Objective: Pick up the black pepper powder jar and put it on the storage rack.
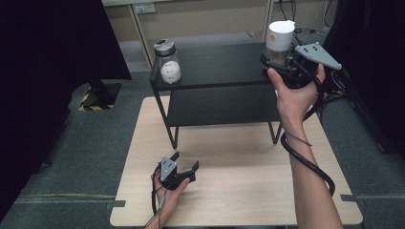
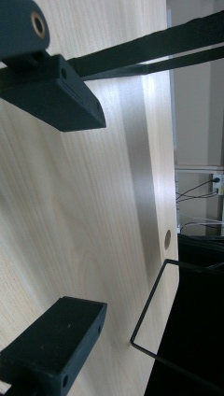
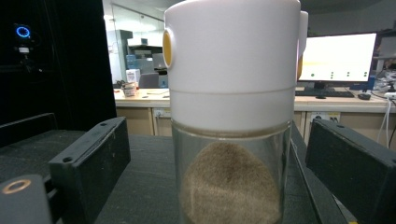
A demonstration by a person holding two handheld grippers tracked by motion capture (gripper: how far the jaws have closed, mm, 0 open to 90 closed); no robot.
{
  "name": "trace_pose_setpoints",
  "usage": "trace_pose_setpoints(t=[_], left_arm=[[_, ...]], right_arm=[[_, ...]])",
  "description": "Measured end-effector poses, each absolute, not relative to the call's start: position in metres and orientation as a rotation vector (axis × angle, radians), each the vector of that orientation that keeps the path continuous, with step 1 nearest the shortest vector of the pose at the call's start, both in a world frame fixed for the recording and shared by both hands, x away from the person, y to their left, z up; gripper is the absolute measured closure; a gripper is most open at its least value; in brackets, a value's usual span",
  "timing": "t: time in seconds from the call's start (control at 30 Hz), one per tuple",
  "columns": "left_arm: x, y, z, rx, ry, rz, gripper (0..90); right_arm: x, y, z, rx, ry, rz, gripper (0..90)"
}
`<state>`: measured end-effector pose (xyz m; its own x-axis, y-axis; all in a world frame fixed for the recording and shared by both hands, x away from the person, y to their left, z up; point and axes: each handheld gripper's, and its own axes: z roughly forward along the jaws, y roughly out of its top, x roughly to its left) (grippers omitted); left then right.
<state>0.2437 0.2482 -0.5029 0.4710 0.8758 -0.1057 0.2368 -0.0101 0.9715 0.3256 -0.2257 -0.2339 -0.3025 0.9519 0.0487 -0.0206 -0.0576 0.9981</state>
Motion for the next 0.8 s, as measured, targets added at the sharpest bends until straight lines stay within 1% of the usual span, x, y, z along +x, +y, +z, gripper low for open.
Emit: trace_pose_setpoints(t=[0.8], left_arm=[[0.244, 0.248, -0.503, 1.535, 1.009, 0.674, 9.4]], right_arm=[[0.309, -0.235, -0.250, 1.037, 1.394, 1.538, 6.5]])
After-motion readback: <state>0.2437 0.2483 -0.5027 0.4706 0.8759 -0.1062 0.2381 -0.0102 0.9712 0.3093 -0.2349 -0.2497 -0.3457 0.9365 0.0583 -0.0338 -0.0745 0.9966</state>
